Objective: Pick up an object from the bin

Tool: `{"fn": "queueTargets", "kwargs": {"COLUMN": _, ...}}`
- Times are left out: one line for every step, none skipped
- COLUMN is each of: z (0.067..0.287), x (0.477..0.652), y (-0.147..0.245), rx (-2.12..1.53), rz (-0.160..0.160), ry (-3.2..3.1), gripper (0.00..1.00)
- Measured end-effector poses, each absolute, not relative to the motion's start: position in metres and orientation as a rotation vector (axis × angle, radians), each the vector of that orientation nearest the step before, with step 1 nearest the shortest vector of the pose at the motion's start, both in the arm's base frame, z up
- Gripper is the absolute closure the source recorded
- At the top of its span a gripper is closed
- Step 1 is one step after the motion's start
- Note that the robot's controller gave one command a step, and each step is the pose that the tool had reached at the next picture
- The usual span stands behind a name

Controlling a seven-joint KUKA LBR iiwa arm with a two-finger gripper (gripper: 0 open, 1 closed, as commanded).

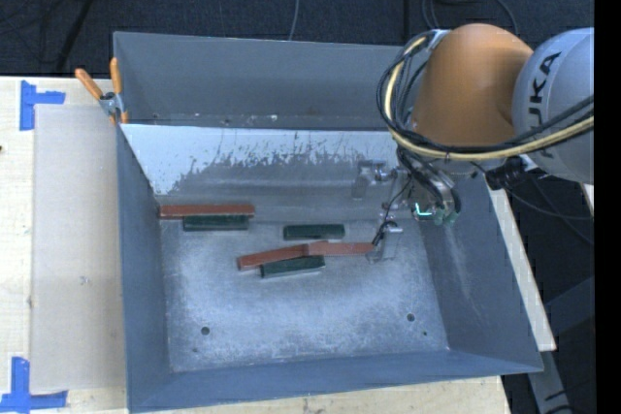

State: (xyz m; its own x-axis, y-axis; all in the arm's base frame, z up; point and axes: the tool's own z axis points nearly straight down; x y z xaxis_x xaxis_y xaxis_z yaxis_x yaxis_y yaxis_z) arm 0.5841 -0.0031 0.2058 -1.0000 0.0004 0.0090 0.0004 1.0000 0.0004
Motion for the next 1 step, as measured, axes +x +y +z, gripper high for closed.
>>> {"fn": "queueTargets", "kwargs": {"z": 0.2099, "x": 0.5857, "y": -0.0031, "rx": 0.0, "rz": 0.0, "ry": -3.141, "gripper": 0.0}}
